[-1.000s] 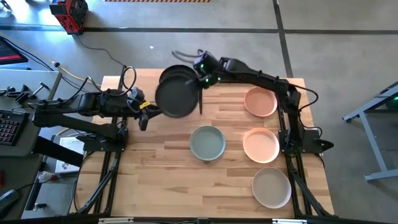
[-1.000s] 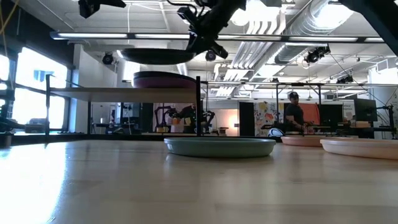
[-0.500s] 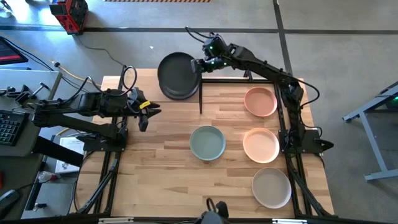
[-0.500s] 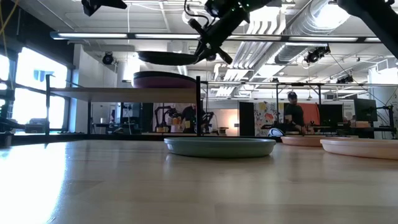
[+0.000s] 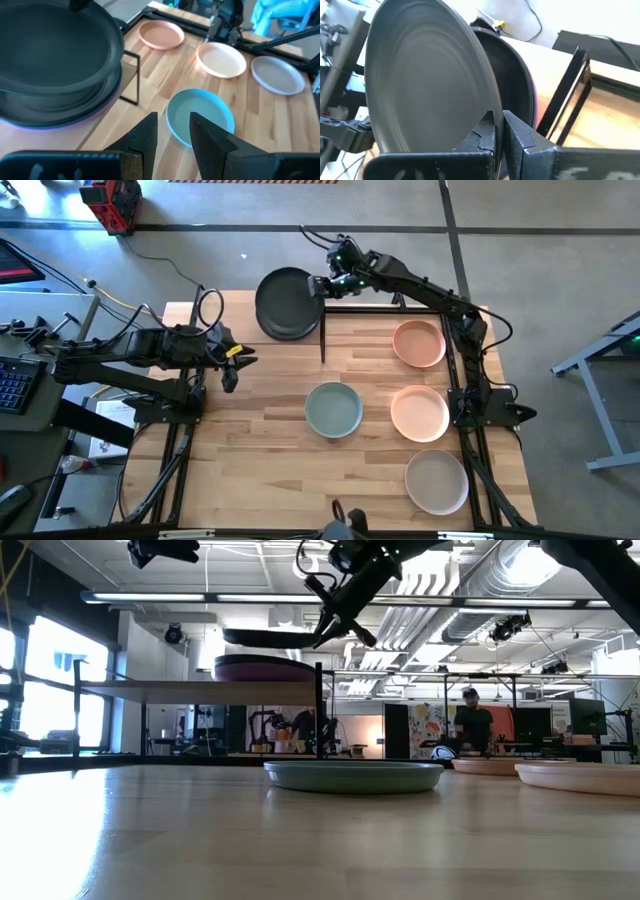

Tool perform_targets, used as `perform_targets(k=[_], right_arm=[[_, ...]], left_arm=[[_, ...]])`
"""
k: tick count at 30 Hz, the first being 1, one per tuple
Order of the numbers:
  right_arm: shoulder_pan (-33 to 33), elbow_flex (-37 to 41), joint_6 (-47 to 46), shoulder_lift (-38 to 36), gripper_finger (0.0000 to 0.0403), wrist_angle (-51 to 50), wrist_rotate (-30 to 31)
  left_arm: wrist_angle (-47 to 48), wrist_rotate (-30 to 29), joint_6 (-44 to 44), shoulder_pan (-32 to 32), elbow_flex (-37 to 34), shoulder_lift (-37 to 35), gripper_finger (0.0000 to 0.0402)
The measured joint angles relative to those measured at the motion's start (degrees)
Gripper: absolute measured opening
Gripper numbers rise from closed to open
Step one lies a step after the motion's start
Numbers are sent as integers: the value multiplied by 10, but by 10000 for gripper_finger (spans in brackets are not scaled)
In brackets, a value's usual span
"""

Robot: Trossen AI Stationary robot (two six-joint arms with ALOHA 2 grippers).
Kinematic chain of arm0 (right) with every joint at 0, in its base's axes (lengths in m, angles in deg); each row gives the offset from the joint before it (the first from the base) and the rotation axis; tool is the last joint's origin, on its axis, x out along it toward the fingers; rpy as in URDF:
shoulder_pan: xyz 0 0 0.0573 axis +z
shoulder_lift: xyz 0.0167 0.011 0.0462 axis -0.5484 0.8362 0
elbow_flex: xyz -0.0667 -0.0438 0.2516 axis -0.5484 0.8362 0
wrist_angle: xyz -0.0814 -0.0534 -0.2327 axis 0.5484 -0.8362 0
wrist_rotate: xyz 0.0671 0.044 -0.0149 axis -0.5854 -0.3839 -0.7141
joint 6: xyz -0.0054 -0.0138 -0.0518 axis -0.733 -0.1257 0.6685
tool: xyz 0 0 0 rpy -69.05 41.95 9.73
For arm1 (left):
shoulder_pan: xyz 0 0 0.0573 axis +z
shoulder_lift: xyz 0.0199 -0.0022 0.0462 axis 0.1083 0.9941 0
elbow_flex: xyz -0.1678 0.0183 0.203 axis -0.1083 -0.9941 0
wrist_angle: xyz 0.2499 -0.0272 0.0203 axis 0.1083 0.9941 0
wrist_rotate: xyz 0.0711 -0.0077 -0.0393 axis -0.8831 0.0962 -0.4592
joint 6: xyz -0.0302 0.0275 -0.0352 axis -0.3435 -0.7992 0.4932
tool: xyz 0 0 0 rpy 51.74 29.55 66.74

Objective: Place and stack plates onto a shelf
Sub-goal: Stack the black plate on top of the black plate on the shelf

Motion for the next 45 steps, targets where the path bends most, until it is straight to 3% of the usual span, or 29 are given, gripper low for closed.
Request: perform_targets(k=[26, 45], right_arm=[[11, 0, 13, 33, 5, 9, 35], [8, 0, 44, 36, 112, 10, 54]], left_arm=[[37, -1, 0, 0, 0, 0, 104], [38, -2, 0, 0, 0, 0, 104]])
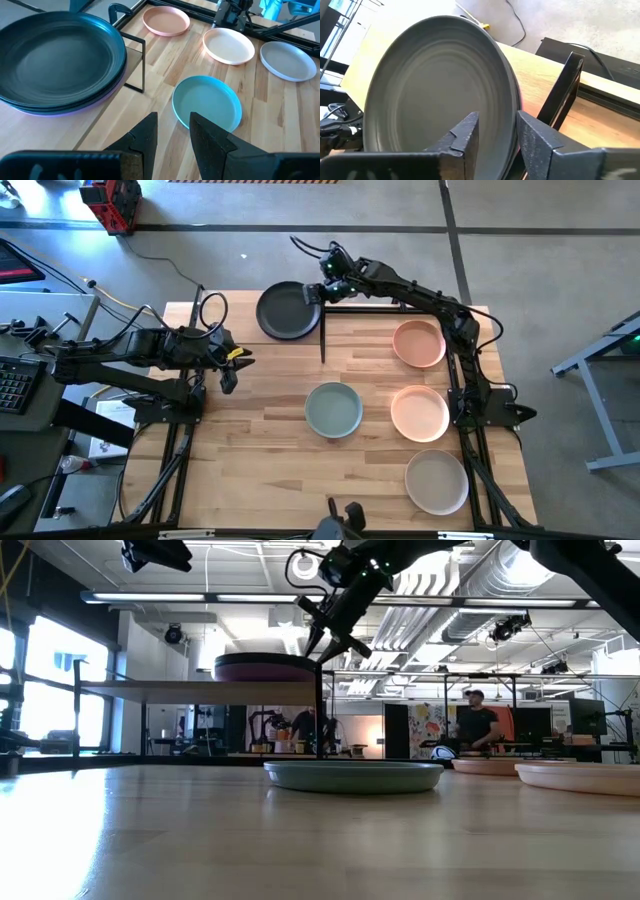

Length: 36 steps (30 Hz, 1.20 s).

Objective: Place and stack plates onto a shelf
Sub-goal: Stack the black plate on top of the black plate on the shelf, then put the orange plate on the shelf

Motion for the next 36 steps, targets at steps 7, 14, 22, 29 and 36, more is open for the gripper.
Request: perform_targets(k=[7, 14, 22, 29, 36], right_arm=[[-11, 0, 15, -15, 124, 0, -30], [-25, 0, 56, -47, 124, -48, -156], [-5, 0, 158, -58, 124, -301, -163], [41, 0, 188, -56, 124, -440, -9], [68, 0, 210, -56, 124, -452, 22]], left_arm=[[0, 0, 3, 0, 0, 2, 104], [0, 0, -20, 0, -1, 13, 104], [0, -24, -22, 0, -1, 35, 104], [-5, -62, -22, 3, -1, 47, 104], [-4, -63, 8, 34, 0, 50, 104]])
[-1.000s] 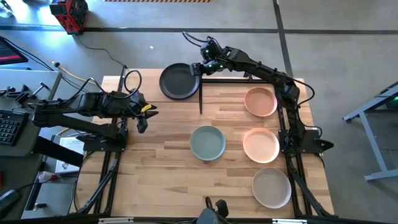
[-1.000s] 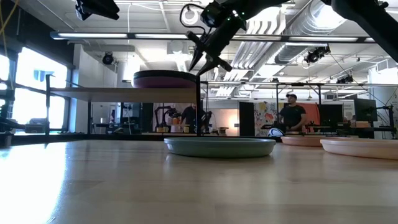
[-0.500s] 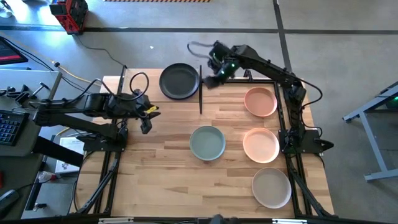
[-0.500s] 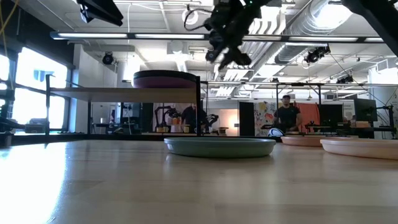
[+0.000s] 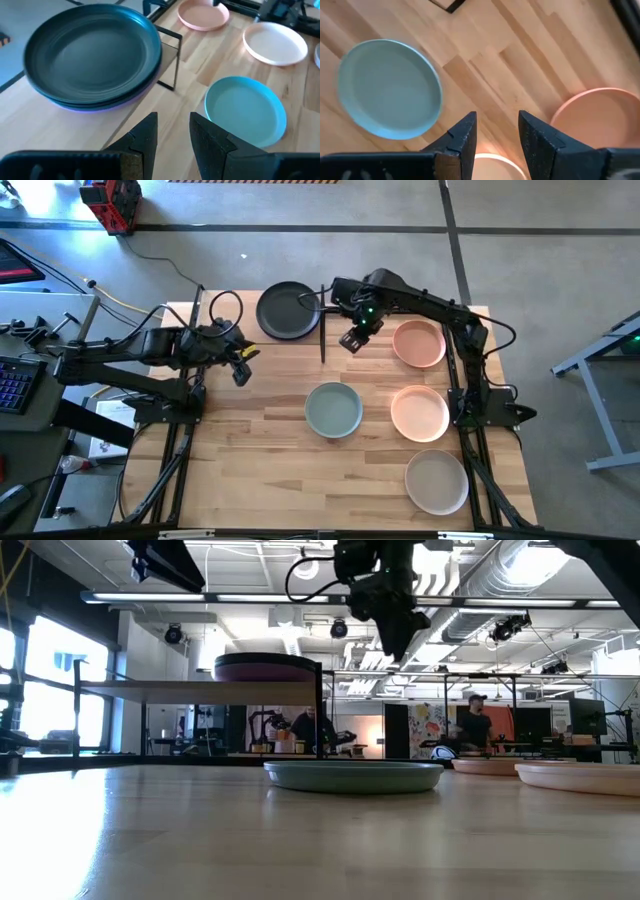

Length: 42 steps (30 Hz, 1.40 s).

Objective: Place and stack plates onto a shelf
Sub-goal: Put the orange plate on the shelf

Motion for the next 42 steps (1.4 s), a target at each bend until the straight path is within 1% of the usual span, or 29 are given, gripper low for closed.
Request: perform_targets(k=[3, 9, 13, 18, 25, 34, 40, 42], right_arm=[[4, 0, 6, 0, 124, 0, 20], [-1, 0, 27, 0, 124, 0, 22], [-6, 0, 25, 0, 124, 0, 37], [-6, 0, 11, 0, 124, 0, 49], [3, 1, -31, -5, 124, 0, 44], [26, 1, -90, -51, 124, -1, 44], [35, 4, -110, -97, 124, 1, 89], [34, 38, -122, -131, 124, 2, 106]], left_arm=[[0, 0, 16, 10, 0, 0, 104], [0, 2, 31, 26, 0, 0, 104], [3, 6, 66, 36, 0, 0, 104], [10, 6, 101, 49, 0, 0, 104], [16, 6, 110, 66, 0, 0, 104], [15, 5, 118, 96, 0, 0, 104], [15, 5, 118, 125, 0, 0, 104], [15, 5, 117, 133, 0, 0, 104]])
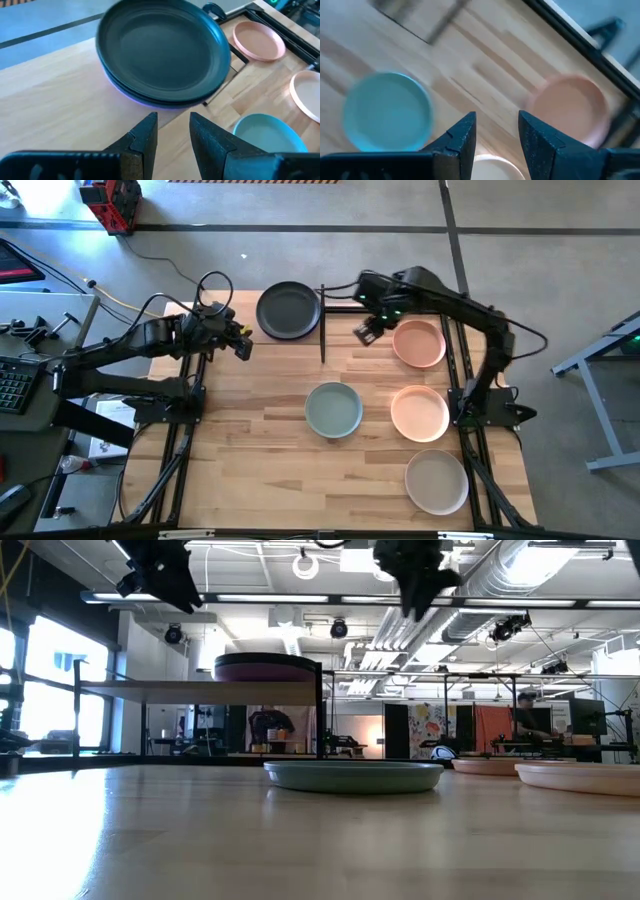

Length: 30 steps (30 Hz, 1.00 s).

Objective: Place and stack plates onto a shelf
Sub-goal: Put the orange plate on the shelf

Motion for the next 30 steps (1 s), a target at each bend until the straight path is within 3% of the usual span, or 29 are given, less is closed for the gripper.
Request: perform_targets(k=[6, 14, 22, 30], right_arm=[[-7, 197, -39, -140, 124, 13, 50], [-31, 406, -78, -282, 124, 148, 46], [-55, 551, -74, -287, 124, 258, 30], [-78, 612, -32, -252, 124, 353, 20]], left_arm=[[-4, 0, 0, 21, 0, 0, 104], [-13, 0, 0, 44, 0, 0, 104], [-17, 1, 1, 50, 0, 13, 104], [-17, 26, 18, 50, 0, 53, 104]])
